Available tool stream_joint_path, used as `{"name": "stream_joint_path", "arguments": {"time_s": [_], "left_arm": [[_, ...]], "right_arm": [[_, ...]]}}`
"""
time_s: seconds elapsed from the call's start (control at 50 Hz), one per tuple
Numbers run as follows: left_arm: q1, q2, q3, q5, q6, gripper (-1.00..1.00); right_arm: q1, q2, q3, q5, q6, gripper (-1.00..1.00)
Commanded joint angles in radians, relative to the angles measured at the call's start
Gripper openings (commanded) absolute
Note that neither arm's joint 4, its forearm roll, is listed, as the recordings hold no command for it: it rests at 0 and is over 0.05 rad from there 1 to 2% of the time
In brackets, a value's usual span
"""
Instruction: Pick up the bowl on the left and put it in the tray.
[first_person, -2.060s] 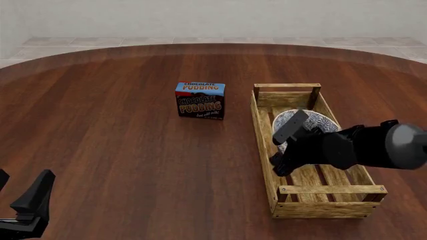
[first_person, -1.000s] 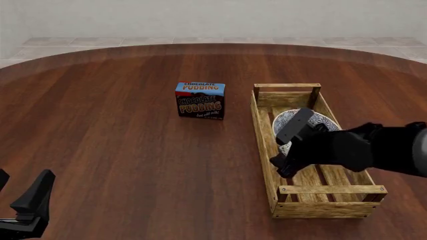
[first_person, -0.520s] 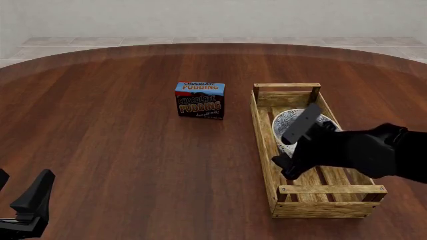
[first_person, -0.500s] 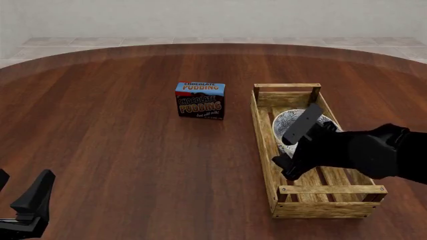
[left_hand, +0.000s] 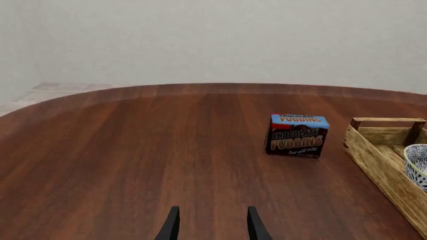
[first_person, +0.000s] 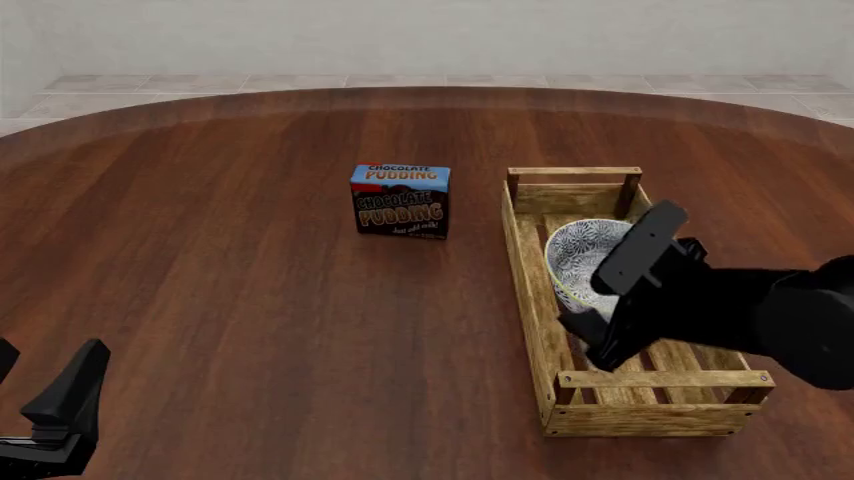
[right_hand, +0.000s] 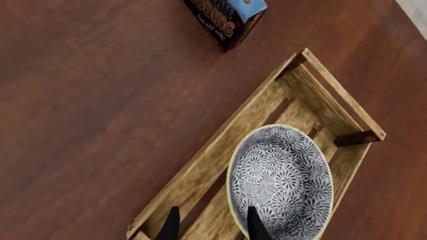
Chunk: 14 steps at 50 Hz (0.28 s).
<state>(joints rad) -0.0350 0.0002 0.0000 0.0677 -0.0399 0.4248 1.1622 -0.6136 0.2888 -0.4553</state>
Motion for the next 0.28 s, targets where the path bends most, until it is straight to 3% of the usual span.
{"name": "stream_joint_path", "arguments": {"time_s": [0.02,0.28], "left_arm": [[0.001,0.0,0.0,0.003,-0.003,1.0],[0.001,0.0,0.0,0.003,-0.004,1.0]], "right_arm": [[0.026,-0.129,0.035,0.057,0.007,1.0],[0.056,-0.332,0.102,0.123,0.063,1.0]]}}
